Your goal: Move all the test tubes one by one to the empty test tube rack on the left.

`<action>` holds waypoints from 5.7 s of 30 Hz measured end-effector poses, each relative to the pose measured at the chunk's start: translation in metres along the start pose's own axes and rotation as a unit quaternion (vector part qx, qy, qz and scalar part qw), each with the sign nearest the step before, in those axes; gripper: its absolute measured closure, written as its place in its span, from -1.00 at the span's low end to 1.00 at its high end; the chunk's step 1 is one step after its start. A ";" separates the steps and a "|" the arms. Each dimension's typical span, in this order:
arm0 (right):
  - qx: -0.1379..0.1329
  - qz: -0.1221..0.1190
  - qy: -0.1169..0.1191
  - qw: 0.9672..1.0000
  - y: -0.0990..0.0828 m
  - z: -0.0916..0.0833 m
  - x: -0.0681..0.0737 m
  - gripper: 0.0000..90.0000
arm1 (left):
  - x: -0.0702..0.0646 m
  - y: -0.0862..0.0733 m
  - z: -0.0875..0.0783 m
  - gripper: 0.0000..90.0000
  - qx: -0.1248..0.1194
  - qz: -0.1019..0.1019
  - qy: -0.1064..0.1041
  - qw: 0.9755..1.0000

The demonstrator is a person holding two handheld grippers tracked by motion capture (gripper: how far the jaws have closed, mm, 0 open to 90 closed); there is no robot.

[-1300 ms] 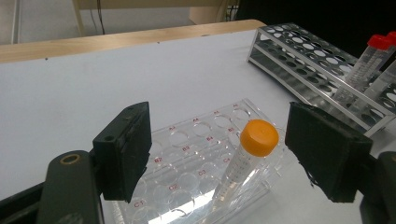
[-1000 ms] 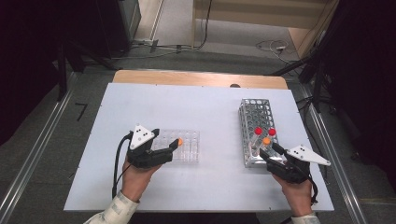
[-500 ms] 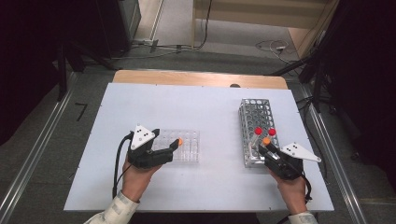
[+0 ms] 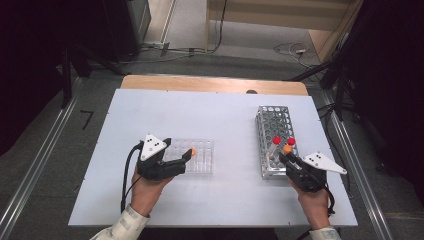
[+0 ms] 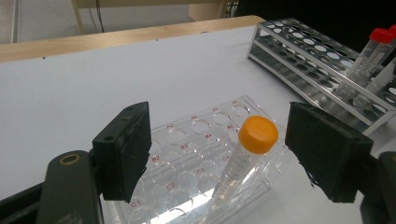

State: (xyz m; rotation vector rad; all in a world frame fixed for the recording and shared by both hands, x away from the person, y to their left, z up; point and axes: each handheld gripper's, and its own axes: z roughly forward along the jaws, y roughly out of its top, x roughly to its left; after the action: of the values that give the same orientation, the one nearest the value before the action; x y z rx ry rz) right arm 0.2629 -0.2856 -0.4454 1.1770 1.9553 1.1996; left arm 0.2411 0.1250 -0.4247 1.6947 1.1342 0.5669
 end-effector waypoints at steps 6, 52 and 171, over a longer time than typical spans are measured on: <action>-0.017 -0.006 -0.005 1.000 0.011 -0.012 0.002 0.60 | -0.001 0.001 -0.001 -0.49 -0.002 0.002 0.002 1.000; 0.007 -0.072 0.144 0.987 0.021 0.004 0.096 0.60 | -0.028 0.009 -0.010 -0.52 -0.022 0.028 -0.037 0.999; 0.028 -0.060 0.193 0.979 0.028 0.017 0.106 -0.27 | 0.000 0.012 -0.008 0.57 -0.004 0.051 -0.022 0.998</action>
State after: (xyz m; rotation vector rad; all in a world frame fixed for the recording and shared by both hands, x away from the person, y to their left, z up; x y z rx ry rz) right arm 0.2384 -0.1787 -0.4294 0.8830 2.3196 1.3970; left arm 0.2399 0.1280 -0.4102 1.7563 1.0180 0.5942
